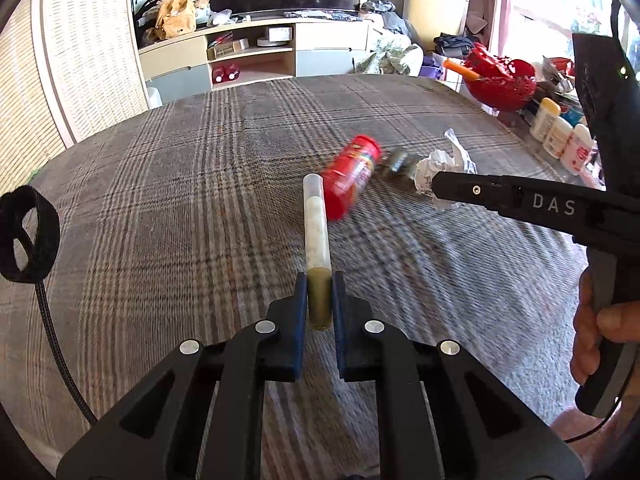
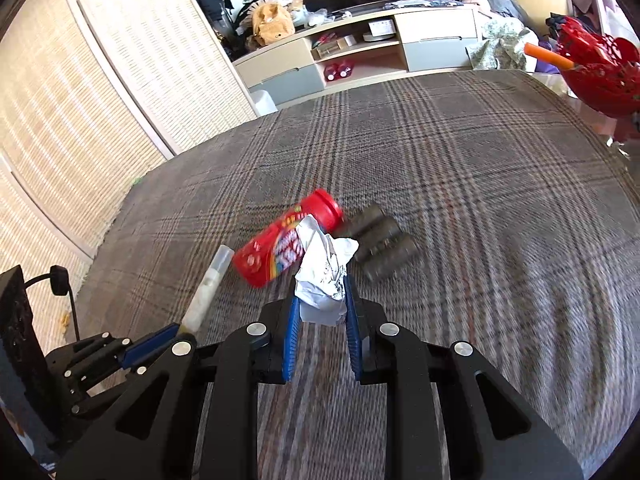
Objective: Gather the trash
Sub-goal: 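Carry the tissue and glue stick down to the dark bin and open both tools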
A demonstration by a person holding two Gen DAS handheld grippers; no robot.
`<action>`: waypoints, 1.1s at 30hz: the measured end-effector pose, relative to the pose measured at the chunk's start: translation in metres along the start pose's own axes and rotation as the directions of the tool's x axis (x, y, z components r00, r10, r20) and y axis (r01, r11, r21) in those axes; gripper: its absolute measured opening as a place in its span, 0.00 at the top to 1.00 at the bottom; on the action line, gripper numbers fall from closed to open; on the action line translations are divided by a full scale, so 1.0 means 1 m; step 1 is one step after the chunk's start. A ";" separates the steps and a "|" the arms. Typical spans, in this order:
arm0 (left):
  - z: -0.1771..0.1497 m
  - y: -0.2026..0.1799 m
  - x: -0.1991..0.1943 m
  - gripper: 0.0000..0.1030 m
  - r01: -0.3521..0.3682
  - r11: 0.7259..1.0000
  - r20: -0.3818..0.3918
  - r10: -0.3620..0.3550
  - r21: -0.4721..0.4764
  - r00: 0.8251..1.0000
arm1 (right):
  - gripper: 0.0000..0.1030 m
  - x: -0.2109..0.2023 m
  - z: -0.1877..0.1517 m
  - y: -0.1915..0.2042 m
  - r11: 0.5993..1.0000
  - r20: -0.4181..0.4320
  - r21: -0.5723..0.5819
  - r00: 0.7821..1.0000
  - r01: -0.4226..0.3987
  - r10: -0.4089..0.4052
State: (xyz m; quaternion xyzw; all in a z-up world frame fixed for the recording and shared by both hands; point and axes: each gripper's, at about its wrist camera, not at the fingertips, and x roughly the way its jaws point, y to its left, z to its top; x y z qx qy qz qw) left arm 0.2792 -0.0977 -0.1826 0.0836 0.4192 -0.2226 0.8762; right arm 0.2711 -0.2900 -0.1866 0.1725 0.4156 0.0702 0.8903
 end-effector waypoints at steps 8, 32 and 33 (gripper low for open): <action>-0.030 -0.020 -0.053 0.90 0.002 1.000 0.029 -0.002 -0.013 1.000 | 0.79 -0.048 -0.036 0.007 1.000 0.011 -0.007 1.000 0.003 -0.003; -0.195 -0.069 -0.078 0.89 0.043 0.998 -0.125 -0.048 -0.044 0.991 | 0.79 -0.084 -0.213 0.008 0.999 -0.144 -0.016 0.988 0.052 -0.054; -0.201 -0.069 -0.072 0.89 0.050 0.997 -0.140 -0.057 -0.054 0.988 | 0.79 -0.080 -0.218 0.006 0.999 -0.154 -0.010 0.987 0.053 -0.054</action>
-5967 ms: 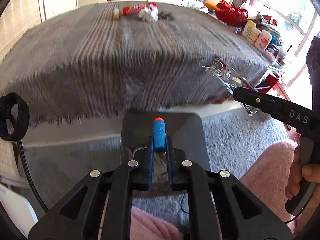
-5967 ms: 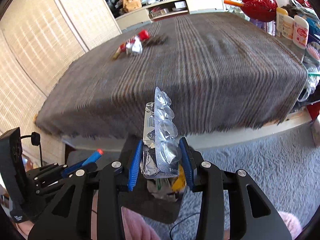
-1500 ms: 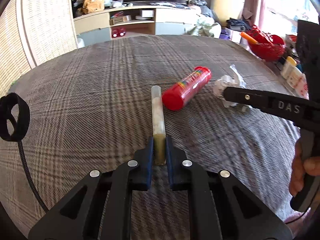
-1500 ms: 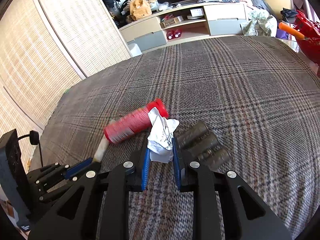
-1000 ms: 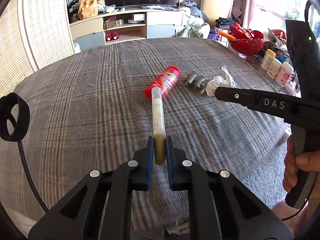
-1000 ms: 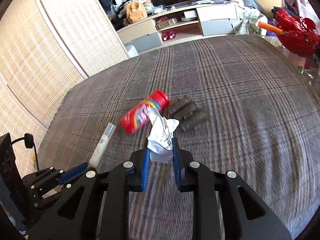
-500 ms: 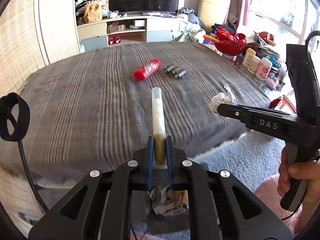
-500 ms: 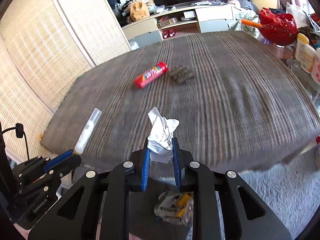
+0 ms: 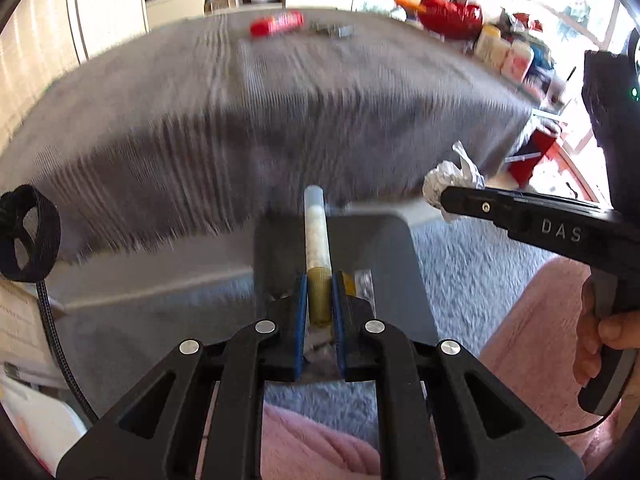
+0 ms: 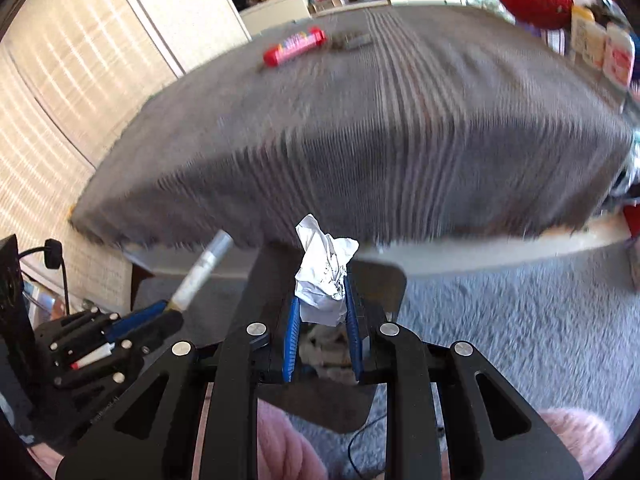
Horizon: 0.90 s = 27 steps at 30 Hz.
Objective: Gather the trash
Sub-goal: 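Carry the tissue and glue stick down to the dark bin and open both tools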
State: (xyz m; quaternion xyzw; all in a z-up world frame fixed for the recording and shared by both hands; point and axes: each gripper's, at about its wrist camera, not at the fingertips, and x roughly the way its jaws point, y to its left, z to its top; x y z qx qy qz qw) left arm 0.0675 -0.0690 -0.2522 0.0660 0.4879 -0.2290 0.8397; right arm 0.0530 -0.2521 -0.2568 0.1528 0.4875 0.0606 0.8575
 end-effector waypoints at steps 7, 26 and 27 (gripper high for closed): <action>-0.030 0.001 0.039 0.89 0.013 0.999 -0.076 -0.015 -0.034 0.997 | 0.79 0.032 -0.026 -0.008 1.000 -0.061 0.023 0.998 -0.008 0.010; -0.027 0.013 0.051 0.47 -0.003 0.998 -0.108 -0.004 -0.063 0.994 | 0.26 0.047 -0.021 -0.017 0.999 -0.102 0.043 0.994 0.031 -0.026; -0.027 0.014 0.050 0.41 -0.007 0.998 -0.107 0.001 -0.061 0.994 | 0.21 0.044 -0.018 -0.018 0.998 -0.096 0.044 0.995 0.040 -0.036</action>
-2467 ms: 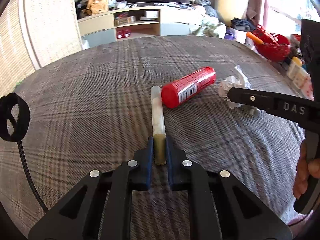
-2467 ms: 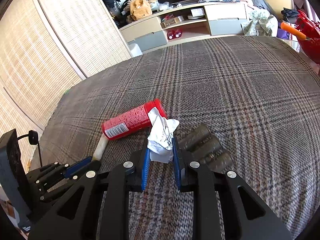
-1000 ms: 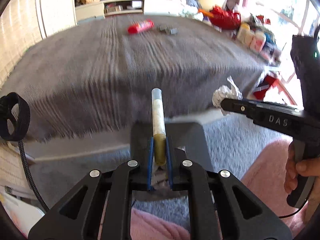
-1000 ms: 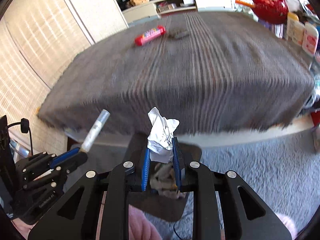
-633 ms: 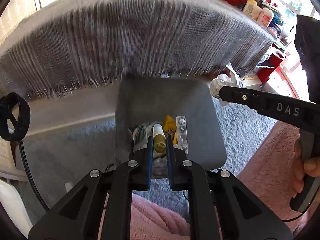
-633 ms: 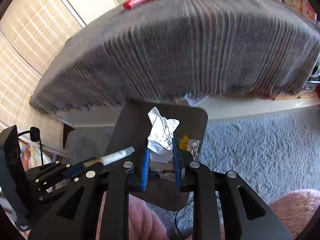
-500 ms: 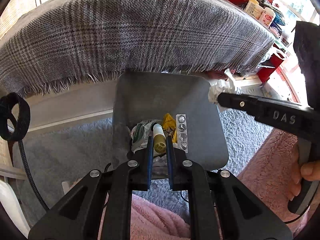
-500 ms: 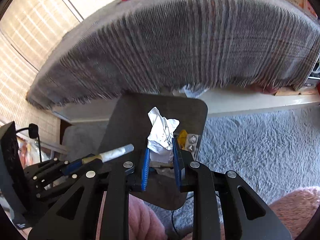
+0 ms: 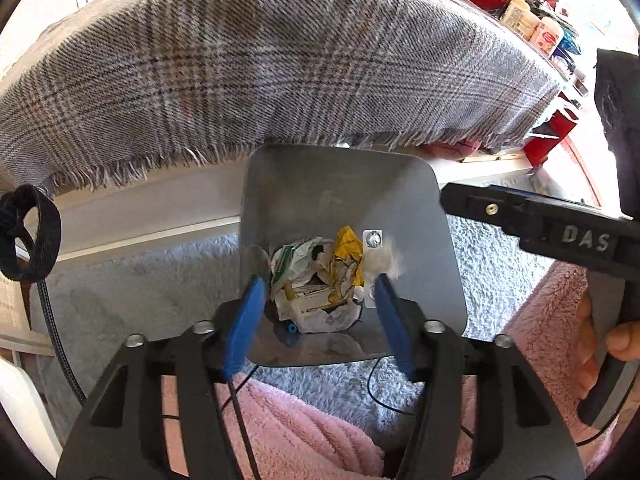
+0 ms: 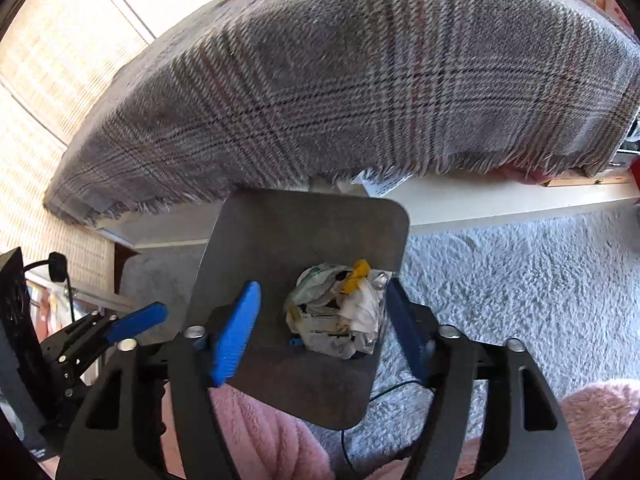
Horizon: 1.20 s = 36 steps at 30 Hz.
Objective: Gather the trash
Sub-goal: 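Carry the tissue and glue stick down to the dark bin and open both tools, then move both open tools back up to the table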
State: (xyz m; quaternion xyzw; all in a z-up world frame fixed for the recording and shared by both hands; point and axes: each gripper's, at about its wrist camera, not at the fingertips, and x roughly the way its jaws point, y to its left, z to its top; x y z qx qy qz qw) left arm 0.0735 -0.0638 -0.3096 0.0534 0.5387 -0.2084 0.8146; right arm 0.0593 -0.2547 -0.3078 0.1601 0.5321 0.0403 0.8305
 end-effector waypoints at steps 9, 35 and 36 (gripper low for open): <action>0.021 0.003 -0.038 0.08 -0.056 0.998 0.082 0.054 0.020 0.995 | 0.03 -0.034 0.025 -0.004 0.999 0.065 -0.015 0.997 0.039 -0.038; 0.184 0.039 -0.070 0.08 -0.083 0.996 0.258 0.084 -0.016 0.962 | 0.03 -0.058 0.193 0.006 0.994 0.285 -0.056 0.956 0.094 -0.074; 0.188 0.041 -0.067 0.08 -0.080 0.997 0.258 0.081 -0.014 0.963 | 0.03 -0.052 0.200 0.008 0.993 0.287 -0.067 0.955 0.101 -0.078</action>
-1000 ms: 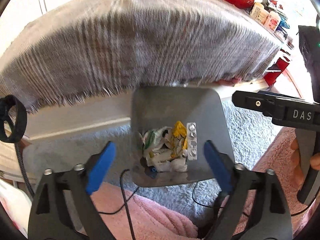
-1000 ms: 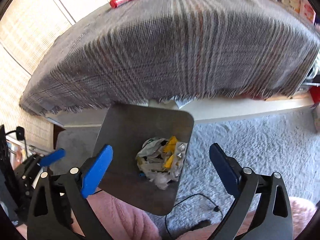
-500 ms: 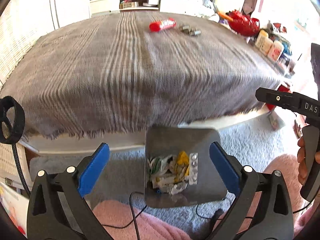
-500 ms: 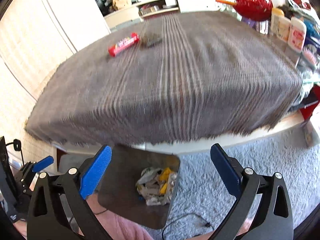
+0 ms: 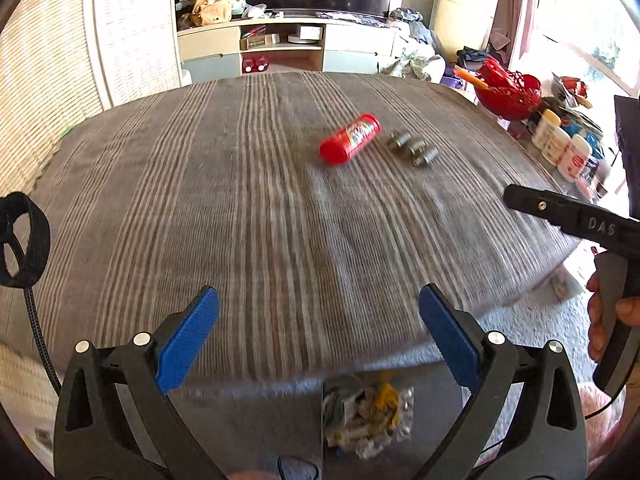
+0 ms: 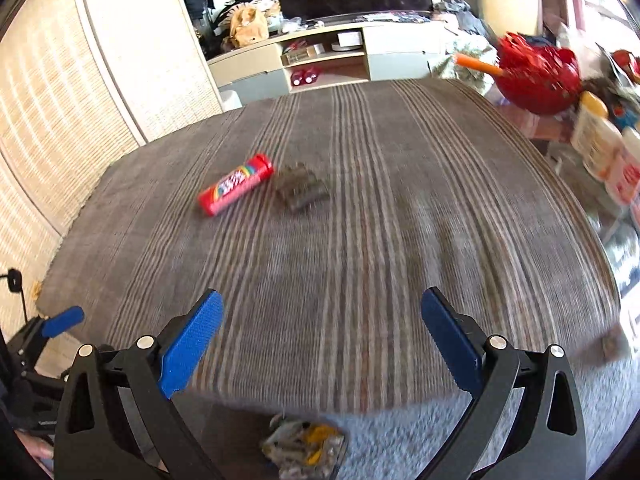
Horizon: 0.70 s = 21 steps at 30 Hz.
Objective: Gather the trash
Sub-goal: 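Move both open tools back up to the table, then grasp the red Skittles tube with the left tool while the right tool grasps the dark cylinders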
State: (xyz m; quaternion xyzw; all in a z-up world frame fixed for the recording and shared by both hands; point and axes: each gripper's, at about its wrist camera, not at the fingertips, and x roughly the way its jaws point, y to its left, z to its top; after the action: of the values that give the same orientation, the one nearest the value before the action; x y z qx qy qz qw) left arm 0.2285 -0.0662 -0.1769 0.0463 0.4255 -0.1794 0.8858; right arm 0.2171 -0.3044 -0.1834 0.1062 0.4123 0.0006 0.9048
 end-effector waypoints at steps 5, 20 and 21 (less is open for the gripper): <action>0.028 0.003 0.029 0.08 0.010 1.000 -0.016 -0.010 0.007 1.000 | 0.25 0.037 0.020 0.005 0.999 -0.014 -0.029 1.000 -0.022 0.021; 0.066 0.004 0.084 0.08 0.047 0.999 -0.069 -0.045 0.020 0.997 | 0.36 0.103 0.054 0.017 0.996 -0.054 -0.082 0.998 -0.021 0.017; 0.067 0.003 0.085 0.08 0.046 0.999 -0.068 -0.045 0.023 0.997 | 0.42 0.104 0.055 0.017 0.996 -0.046 -0.086 0.999 -0.006 0.002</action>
State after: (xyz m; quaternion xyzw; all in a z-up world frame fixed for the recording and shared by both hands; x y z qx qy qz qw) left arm 0.3285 -0.1027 -0.2002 0.0534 0.4538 -0.2030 0.8660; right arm 0.3283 -0.2886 -0.2228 0.0681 0.4325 0.0227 0.8988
